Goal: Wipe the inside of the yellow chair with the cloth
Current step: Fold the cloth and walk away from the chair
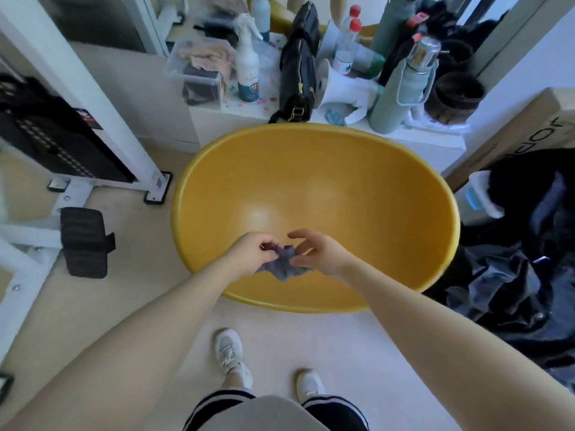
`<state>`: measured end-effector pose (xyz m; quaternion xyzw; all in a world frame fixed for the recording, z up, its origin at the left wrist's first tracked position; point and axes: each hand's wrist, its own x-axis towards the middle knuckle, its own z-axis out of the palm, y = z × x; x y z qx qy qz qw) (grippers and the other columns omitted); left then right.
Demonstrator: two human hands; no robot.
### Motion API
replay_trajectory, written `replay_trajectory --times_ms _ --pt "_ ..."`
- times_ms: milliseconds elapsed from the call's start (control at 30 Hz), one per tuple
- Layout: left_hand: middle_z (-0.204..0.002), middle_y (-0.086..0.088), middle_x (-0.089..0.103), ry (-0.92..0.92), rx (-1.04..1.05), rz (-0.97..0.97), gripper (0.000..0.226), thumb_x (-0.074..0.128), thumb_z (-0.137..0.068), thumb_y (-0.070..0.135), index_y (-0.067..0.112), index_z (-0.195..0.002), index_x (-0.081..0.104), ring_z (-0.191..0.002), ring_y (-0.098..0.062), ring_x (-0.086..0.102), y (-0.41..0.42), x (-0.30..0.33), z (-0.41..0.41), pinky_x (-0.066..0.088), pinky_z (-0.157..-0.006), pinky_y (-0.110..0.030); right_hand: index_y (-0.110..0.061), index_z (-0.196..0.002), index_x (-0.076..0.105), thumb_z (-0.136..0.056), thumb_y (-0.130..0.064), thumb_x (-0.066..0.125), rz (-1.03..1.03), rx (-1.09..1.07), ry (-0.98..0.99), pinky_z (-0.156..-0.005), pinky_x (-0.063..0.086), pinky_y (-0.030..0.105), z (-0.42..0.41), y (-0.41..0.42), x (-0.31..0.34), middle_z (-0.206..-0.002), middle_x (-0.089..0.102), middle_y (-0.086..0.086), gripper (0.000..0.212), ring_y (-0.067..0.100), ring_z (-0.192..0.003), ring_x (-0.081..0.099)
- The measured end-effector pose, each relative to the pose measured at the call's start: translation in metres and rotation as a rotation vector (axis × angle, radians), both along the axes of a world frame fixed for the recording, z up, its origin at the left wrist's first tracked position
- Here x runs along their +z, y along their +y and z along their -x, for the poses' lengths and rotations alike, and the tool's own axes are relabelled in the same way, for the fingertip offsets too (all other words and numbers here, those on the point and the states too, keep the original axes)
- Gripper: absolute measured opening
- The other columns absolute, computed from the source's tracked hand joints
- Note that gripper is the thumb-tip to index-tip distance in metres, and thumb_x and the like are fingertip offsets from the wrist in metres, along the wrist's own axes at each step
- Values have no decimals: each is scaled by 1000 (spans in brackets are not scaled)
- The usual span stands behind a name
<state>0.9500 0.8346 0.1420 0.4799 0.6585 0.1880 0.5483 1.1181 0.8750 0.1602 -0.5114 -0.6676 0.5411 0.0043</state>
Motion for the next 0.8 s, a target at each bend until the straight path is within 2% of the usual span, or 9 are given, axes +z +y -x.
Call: replay_trajectory --times_ms 67,167,233,300,400,500,600,733,800 --pt "-73 0 55 19 1 -11 19 55 -89 -3 10 -97 65 -71 -17 48 -26 1 -11 39 -60 -25 -21 -121 53 -81 -7 65 23 132 9 -71 46 27 -11 -15 3 -89 59 1 44 17 -76 54" --pt "-68 4 52 22 17 2 24 57 -86 -6 17 -82 59 -55 1 47 -73 6 -29 37 -55 -18 -18 -94 62 -81 -4 64 21 271 3 -58 38 21 -22 -39 0 -74 55 1 19 12 -64 46" --pt "-71 1 51 -23 143 15 28 56 -87 -6 20 -78 53 -58 -4 47 -110 10 -38 38 -53 -15 -17 -78 58 -81 -7 64 -17 352 -35 -54 34 21 -23 -54 1 -64 49 -5 12 8 -58 42" --pt "-77 -3 52 -33 285 4 25 56 -89 -2 21 -79 53 -67 -12 47 -149 17 -40 41 -57 -17 -18 -68 52 -82 -14 66 -65 445 -58 -53 32 22 -16 -69 5 -64 44 -5 20 9 -58 40" --pt "-81 -4 57 14 451 -45 20 58 -89 5 22 -80 56 -73 -16 50 -207 30 -29 43 -67 -28 -15 -67 51 -81 -15 68 -103 587 2 -57 33 19 12 -97 23 -78 46 0 23 14 -71 42" --pt "-75 -3 59 50 560 -63 10 57 -89 2 9 -92 64 -61 -4 54 -268 50 -11 42 -58 -13 -20 -59 46 -83 -7 65 -30 750 91 -53 31 18 49 -139 43 -67 46 -2 33 8 -62 41" --pt "-70 -2 59 121 656 -62 12 53 -93 8 10 -86 63 -51 6 50 -338 66 4 36 -50 -7 -17 -61 41 -87 -7 60 -52 918 113 -47 28 19 87 -195 57 -55 38 -3 34 5 -49 37" --pt "-69 -3 52 187 863 -19 27 45 -99 24 9 -78 54 -62 -12 45 -442 74 18 35 -54 -18 -11 -86 50 -91 -17 57 -96 1039 179 -40 36 13 141 -285 69 -65 50 2 10 11 -54 46" --pt "-68 0 49 139 1022 -38 29 41 -99 29 13 -76 50 -62 -12 44 -496 80 23 35 -54 -20 -16 -95 53 -91 -13 56 -38 1055 250 -40 39 19 169 -340 74 -71 55 3 6 10 -52 49"
